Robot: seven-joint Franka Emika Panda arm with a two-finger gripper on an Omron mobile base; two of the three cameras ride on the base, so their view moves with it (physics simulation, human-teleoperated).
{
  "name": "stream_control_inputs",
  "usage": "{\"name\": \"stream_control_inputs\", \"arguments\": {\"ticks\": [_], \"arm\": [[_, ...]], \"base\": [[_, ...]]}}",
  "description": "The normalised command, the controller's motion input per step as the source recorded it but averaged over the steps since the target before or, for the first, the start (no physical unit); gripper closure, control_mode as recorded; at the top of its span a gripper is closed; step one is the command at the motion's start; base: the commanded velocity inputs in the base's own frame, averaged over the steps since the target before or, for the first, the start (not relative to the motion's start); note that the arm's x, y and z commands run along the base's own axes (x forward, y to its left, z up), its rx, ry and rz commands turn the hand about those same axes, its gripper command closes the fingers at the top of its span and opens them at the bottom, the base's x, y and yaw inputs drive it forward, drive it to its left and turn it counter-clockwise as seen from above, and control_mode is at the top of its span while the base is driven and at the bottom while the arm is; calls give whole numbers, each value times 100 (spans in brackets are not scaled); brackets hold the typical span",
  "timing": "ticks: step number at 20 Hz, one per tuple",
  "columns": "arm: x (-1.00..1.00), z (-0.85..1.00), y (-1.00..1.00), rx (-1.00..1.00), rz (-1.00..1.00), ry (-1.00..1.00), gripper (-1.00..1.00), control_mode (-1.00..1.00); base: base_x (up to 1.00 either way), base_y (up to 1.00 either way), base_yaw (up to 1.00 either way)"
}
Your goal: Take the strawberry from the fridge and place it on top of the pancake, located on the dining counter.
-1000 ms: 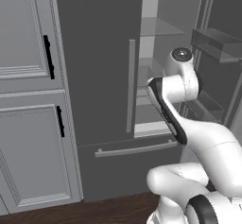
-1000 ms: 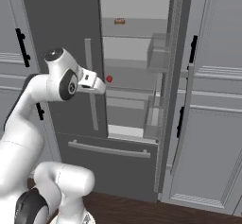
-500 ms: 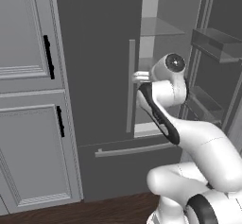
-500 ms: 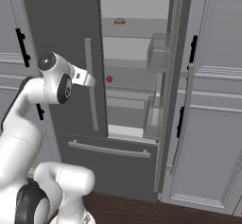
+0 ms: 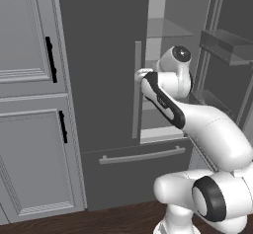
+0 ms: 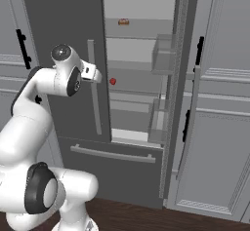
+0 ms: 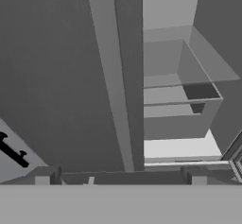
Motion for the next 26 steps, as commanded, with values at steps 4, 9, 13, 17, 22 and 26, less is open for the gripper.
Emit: {"name": "stream_control_inputs", "arguments": {"ticks": [4, 9, 13, 17, 22, 26], "arm": [[33, 0, 0, 0, -15, 0, -100, -100], [62, 0, 6, 0, -4, 0, -100, -100], [39, -11, 1, 0, 0, 0, -100, -100], [44, -22, 7, -4, 0, 0, -100, -100], [53, -16, 15, -3, 0, 0, -100, -100], [60, -6, 0, 0, 0, 0, -100, -100]], "base": [[0, 0, 0], [0, 0, 0], [0, 0, 0], [0, 0, 0], [0, 0, 0], [0, 0, 0]]}}
